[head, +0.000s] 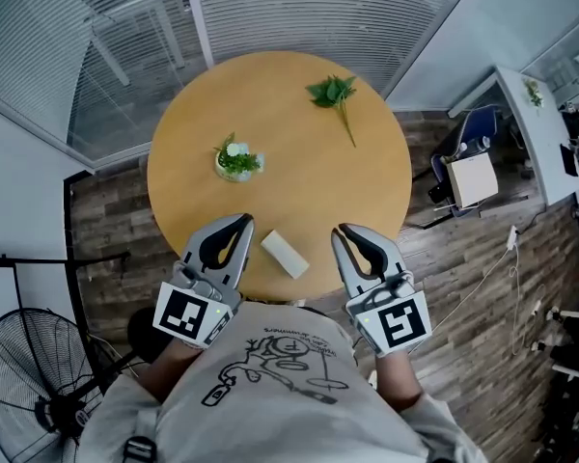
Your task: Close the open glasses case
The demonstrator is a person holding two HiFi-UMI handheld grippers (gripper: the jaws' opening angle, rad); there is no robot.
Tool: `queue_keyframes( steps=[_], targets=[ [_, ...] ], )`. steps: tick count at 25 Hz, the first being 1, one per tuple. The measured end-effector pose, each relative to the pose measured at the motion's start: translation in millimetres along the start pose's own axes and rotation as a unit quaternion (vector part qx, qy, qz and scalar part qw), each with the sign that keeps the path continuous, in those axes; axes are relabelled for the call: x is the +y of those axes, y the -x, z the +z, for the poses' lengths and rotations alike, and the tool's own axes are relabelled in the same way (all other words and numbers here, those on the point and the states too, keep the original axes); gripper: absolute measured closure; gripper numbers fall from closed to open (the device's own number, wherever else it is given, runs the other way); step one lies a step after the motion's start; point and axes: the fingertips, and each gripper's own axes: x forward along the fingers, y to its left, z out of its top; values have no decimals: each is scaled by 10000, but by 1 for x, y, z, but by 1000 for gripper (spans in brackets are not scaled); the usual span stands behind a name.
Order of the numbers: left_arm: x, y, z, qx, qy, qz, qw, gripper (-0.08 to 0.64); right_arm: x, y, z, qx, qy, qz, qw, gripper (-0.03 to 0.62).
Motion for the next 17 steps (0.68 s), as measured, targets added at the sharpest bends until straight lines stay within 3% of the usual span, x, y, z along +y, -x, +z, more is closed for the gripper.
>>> queue_keyframes(
  steps=[2, 7, 17],
  targets=[
    [2, -2, -1, 16, 0, -10, 10000, 540, -1, -3, 7, -188, -32, -12, 9998, 555],
    [4, -6, -1, 46, 2, -43, 10000, 540, -6, -4, 1, 98, 19, -9, 9999, 555],
    [14, -6, -4, 54, 48, -69, 9999, 540, -4, -16, 12, -226, -54, -74, 9997, 555]
  ],
)
